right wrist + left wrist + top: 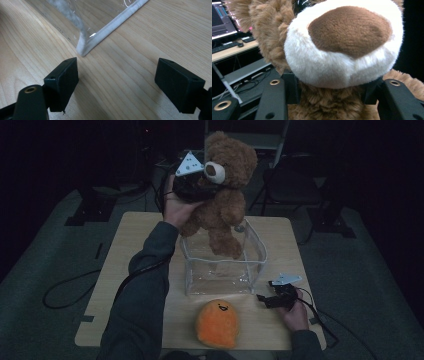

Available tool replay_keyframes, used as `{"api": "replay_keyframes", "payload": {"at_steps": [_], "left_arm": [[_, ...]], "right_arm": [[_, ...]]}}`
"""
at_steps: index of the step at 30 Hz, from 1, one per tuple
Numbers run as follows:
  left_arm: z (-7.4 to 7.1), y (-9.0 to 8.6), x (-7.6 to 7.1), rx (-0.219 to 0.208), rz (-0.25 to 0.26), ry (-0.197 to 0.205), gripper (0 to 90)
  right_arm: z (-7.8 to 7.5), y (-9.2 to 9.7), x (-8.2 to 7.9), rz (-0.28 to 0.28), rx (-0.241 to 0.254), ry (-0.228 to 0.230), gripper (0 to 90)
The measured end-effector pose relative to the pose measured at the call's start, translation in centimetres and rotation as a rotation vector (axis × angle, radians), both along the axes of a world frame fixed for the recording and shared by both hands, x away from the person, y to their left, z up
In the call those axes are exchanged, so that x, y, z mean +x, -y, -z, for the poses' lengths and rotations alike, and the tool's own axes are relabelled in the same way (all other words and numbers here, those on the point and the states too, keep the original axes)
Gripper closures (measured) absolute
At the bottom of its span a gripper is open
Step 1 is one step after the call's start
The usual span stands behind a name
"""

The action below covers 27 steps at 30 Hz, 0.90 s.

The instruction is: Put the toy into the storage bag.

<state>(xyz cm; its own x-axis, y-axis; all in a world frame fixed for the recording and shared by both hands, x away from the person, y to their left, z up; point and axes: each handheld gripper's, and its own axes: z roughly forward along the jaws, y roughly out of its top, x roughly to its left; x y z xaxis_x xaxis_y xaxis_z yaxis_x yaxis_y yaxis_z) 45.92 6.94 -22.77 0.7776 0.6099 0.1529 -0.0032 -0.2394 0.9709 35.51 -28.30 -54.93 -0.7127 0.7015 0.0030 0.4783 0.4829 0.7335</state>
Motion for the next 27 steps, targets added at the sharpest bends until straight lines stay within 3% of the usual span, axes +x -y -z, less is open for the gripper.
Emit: {"api": "replay_keyframes", "payload": {"at_steps": [5,27], "left_arm": [[0.6,0.6,0.4,-0.014,0.015,-0.015,46.7],[2.0,2.0,1.4,-0.003,0.014,-0.028,46.5]], "right_arm": [[0.0,0.0,0.0,0.000,0.000,-0.001,18.3],[0.0,0.0,0.0,-0.002,-0.001,0.001,18.4]]}}
